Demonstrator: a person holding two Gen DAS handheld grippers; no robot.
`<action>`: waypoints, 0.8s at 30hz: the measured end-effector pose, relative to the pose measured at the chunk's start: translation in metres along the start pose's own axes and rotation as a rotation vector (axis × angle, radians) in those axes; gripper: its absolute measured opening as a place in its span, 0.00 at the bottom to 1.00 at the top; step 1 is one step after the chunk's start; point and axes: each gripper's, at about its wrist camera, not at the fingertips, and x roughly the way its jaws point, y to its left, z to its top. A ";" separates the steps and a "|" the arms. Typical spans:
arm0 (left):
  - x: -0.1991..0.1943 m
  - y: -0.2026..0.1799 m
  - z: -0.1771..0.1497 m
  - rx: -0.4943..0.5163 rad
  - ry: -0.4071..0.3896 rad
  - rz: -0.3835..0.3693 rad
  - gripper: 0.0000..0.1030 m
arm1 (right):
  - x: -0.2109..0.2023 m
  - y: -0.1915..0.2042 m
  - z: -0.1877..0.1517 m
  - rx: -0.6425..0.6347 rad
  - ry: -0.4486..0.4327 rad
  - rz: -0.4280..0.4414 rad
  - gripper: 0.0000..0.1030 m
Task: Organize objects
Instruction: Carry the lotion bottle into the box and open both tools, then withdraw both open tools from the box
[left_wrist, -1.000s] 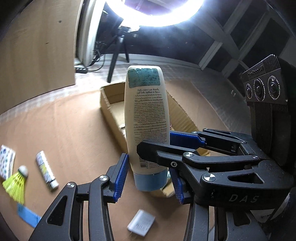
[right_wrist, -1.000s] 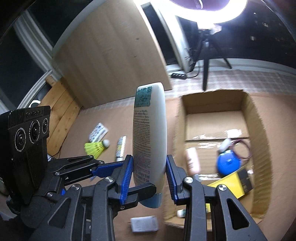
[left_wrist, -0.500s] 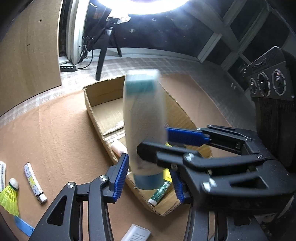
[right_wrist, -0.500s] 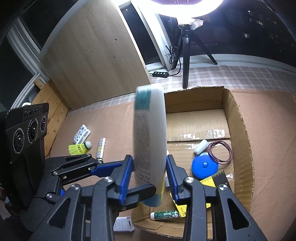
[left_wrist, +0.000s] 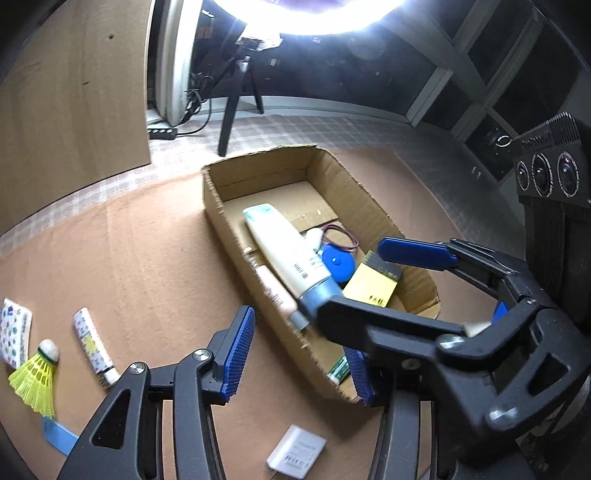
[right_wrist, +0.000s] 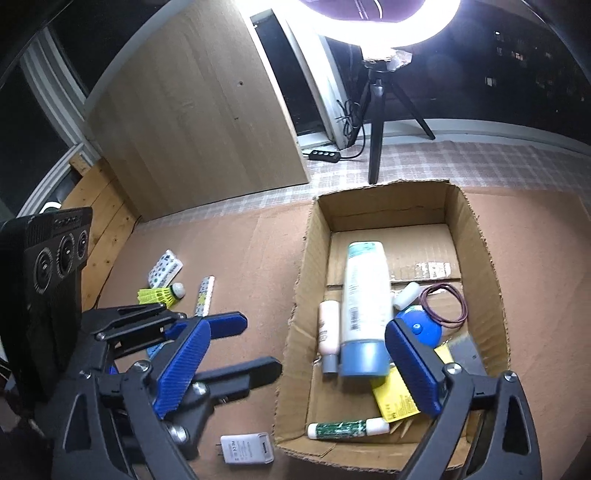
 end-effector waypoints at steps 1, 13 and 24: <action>-0.002 0.002 -0.002 -0.001 0.000 0.001 0.50 | -0.001 0.002 -0.001 -0.001 0.000 0.003 0.93; -0.029 0.032 -0.051 -0.012 0.030 0.025 0.50 | -0.015 0.015 -0.031 0.029 -0.014 0.007 0.99; -0.012 0.044 -0.104 -0.007 0.127 -0.014 0.50 | -0.024 0.019 -0.078 0.168 0.012 -0.066 0.99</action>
